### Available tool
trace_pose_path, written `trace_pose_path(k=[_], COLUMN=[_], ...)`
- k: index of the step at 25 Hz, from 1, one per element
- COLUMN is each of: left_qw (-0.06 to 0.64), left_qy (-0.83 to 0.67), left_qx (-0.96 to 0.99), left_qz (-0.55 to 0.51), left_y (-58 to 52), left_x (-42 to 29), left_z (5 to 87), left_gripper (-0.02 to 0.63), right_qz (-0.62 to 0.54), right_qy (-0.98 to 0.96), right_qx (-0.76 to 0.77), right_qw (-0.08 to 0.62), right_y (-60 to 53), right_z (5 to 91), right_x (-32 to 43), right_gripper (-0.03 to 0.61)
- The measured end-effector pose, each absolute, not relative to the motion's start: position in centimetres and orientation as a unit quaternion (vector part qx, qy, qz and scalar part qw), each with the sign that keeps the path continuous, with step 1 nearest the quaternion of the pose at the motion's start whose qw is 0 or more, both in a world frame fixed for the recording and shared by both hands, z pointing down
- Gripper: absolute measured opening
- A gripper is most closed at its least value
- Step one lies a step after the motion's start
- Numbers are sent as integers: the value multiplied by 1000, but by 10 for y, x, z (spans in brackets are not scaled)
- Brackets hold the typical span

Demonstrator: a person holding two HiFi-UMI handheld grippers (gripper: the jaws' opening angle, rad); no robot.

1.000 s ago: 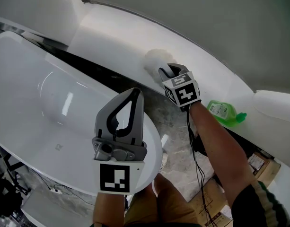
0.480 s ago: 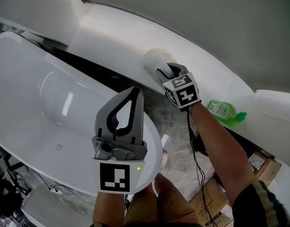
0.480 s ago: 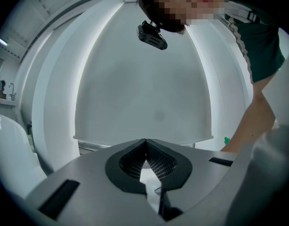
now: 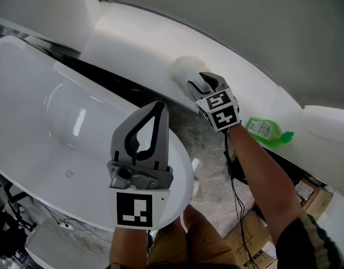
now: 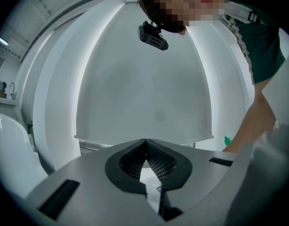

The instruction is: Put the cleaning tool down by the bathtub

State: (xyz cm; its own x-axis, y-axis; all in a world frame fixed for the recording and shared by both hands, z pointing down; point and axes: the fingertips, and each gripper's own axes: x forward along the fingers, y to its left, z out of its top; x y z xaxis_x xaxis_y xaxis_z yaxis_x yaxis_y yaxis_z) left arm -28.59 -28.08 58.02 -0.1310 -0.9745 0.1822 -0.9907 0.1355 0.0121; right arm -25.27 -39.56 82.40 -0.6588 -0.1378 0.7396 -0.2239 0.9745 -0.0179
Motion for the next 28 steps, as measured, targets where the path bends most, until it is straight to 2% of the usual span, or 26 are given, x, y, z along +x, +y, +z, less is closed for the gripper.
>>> trace_pose_path(k=[5,28], left_qw=[76,77], left_qy=[-748,-735], left_qx=[657,674], left_qz=[51,31], left_y=[-280,-277], left_x=[-287,-275], left_z=[581,563], left_gripper=[6,6], right_qz=[49,35], right_qy=[-918,-929], right_qx=[113,104], right_qw=[378,352], right_y=[-402,-389], right_z=[813,777], right_x=[-252,-251], right_gripper=[176,183])
